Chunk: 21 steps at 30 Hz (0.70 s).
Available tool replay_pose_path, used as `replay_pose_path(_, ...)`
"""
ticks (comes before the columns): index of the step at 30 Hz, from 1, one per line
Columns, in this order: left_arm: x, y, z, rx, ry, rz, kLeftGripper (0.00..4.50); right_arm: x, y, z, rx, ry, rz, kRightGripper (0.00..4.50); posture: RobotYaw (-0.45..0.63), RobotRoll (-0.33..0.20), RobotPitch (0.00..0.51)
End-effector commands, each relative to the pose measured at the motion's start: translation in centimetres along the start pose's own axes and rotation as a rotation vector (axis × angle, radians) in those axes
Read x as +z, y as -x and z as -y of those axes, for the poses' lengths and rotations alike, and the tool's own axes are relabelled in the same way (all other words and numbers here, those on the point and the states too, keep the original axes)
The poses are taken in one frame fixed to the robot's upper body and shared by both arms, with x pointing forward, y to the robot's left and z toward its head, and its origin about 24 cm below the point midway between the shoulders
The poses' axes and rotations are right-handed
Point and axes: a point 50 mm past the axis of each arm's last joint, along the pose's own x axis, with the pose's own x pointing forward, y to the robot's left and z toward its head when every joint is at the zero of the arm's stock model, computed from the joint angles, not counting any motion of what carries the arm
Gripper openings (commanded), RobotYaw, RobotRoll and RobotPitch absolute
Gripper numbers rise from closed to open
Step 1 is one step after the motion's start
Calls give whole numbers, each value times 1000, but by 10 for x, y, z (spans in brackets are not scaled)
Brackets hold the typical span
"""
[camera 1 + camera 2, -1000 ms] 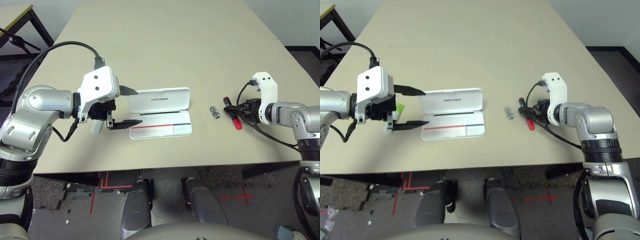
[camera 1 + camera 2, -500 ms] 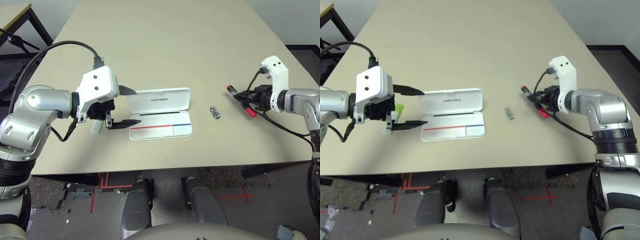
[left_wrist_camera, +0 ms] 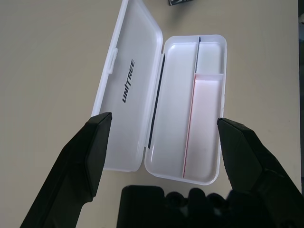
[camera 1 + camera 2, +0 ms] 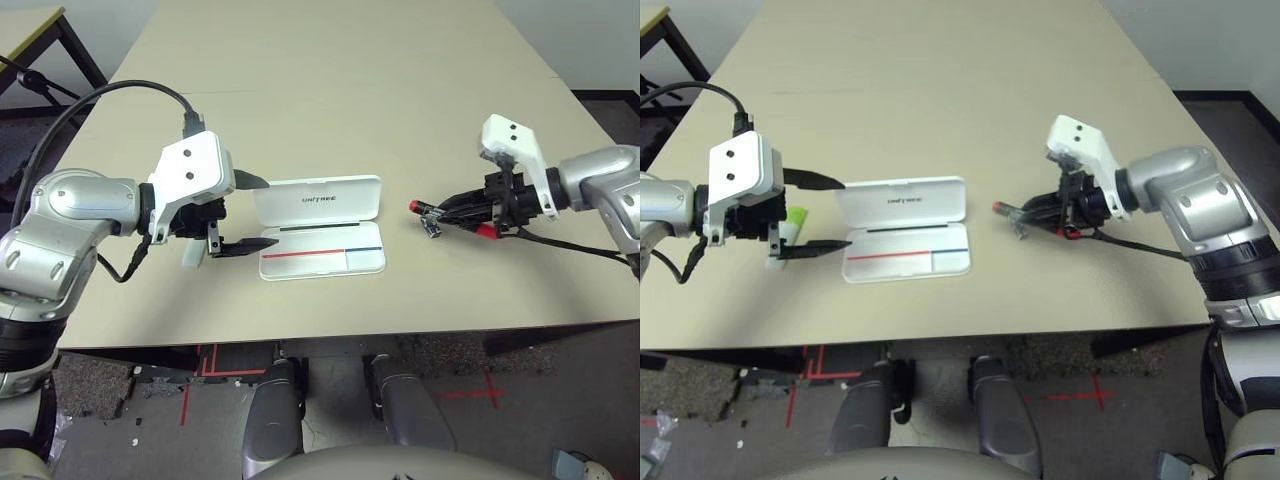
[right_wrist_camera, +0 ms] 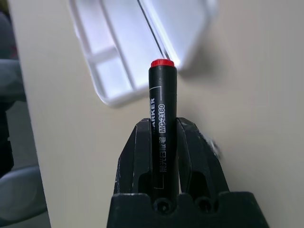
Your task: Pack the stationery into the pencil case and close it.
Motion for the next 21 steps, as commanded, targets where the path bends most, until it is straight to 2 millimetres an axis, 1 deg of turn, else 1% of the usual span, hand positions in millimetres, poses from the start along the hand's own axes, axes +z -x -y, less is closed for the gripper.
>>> replay_pose_path(1,-3,1,2,1,11,-22,4500,20,-15,-8,64,76,25,483,-6,0,162)
replay_pose_path(6,-3,0,3,1,16,-22,4500,34,-29,-14,119,136,29,483,2,0,162)
replay_pose_path(13,-4,-1,6,9,23,-26,4500,53,-52,-16,101,212,59,483,23,0,159)
replay_pose_path(21,-5,-2,8,15,27,-29,4500,59,-79,-20,89,289,75,483,41,0,154)
